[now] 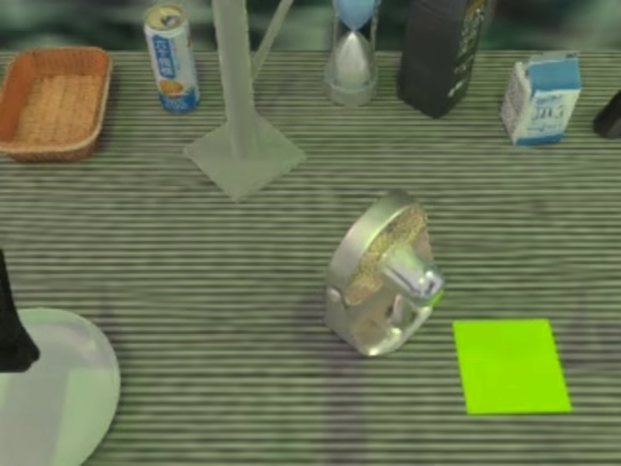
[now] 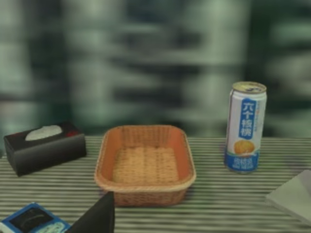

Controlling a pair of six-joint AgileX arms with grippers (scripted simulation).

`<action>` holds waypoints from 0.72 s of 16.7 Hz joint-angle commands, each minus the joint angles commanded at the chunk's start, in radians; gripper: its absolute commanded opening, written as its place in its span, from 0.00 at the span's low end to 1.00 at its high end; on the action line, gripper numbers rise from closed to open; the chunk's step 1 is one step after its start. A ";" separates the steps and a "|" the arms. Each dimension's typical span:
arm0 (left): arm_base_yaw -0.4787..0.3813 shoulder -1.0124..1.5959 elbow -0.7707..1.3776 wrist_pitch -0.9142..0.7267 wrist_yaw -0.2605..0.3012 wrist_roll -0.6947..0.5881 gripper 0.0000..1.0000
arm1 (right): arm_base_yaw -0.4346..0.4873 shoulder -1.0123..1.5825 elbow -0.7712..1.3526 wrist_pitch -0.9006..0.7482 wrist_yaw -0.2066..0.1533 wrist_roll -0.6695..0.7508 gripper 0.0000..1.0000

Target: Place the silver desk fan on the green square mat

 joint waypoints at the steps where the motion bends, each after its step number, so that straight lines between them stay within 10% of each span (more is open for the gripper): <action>1: 0.000 0.000 0.000 0.000 0.000 0.000 1.00 | 0.000 0.000 0.000 0.000 0.000 0.000 1.00; 12: 0.000 0.000 0.000 0.000 0.000 0.000 1.00 | 0.122 0.462 0.365 -0.363 0.033 0.213 1.00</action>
